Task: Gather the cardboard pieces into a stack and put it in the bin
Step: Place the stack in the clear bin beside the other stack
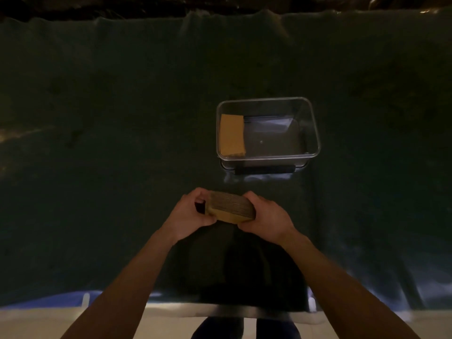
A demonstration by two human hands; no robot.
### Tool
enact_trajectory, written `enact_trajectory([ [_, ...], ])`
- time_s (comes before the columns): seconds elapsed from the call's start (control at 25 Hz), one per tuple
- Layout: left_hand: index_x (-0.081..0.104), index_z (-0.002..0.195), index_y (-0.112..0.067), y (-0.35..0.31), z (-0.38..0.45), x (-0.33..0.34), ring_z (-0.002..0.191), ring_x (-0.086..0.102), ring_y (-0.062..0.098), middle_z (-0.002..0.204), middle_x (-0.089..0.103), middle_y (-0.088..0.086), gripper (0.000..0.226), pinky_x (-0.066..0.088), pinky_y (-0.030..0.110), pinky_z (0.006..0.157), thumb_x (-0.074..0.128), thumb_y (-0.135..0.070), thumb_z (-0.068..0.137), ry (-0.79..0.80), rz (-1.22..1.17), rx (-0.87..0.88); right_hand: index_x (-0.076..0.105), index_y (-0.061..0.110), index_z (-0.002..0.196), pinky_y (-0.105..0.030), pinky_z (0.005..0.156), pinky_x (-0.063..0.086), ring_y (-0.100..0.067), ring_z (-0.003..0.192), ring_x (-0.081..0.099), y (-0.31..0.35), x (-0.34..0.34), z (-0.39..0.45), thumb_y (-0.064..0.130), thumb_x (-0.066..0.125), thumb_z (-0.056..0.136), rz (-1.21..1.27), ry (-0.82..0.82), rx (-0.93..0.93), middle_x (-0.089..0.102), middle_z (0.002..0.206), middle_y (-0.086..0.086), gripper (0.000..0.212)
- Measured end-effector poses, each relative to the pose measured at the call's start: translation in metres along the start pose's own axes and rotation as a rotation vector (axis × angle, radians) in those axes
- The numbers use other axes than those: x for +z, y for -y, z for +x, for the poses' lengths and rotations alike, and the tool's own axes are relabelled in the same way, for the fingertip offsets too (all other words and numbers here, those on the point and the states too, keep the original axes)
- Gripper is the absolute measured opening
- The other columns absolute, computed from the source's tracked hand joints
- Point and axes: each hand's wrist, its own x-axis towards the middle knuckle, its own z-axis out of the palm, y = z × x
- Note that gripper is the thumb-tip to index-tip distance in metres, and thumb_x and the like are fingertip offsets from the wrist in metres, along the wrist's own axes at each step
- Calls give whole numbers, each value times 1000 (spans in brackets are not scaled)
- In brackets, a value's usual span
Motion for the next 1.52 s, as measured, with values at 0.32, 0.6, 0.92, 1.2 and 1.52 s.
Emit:
enact_trajectory([
  [0.32, 53, 128, -19, -74, -11, 28, 112, 62, 31, 125, 62, 14, 42, 55, 47, 88, 60, -34, 90, -80, -1001, -333, 51, 30, 118, -26, 54, 42, -13, 66, 52, 58, -22, -24, 34, 76, 71, 856, 80, 358, 63, 90, -4, 54],
  [0.6, 49, 129, -21, -121, -29, 25, 109, 60, 27, 120, 61, 8, 47, 45, 50, 103, 53, -49, 91, -31, -725, -284, 49, 34, 118, -34, 77, 52, -18, 91, 62, 80, -53, -59, 52, 80, 63, 855, 102, 382, 66, 115, -5, 66],
  [0.92, 32, 141, -38, -172, -44, 57, 115, 53, 19, 132, 50, -1, 55, 44, 44, 101, 51, -52, 92, 187, -367, -18, 56, 42, 119, -53, 94, 49, -31, 113, 55, 64, -93, -68, 46, 68, 84, 1287, -335, 257, 53, 127, -7, 38],
  [1.2, 39, 132, -28, -224, -30, 94, 111, 52, 18, 126, 51, 2, 39, 43, 39, 97, 47, -45, 97, 144, -351, -36, 59, 27, 117, -48, 82, 54, -31, 105, 60, 39, -137, -75, 39, 67, 87, 1346, -447, 321, 60, 118, -12, 33],
  [1.52, 46, 118, -28, -284, 23, 151, 108, 51, 21, 119, 53, 4, 25, 39, 46, 104, 46, -42, 98, -101, -434, -201, 45, 33, 133, -40, 80, 49, -27, 105, 57, -22, -183, -55, 56, 53, 90, 1287, -251, 486, 57, 118, -8, 50],
])
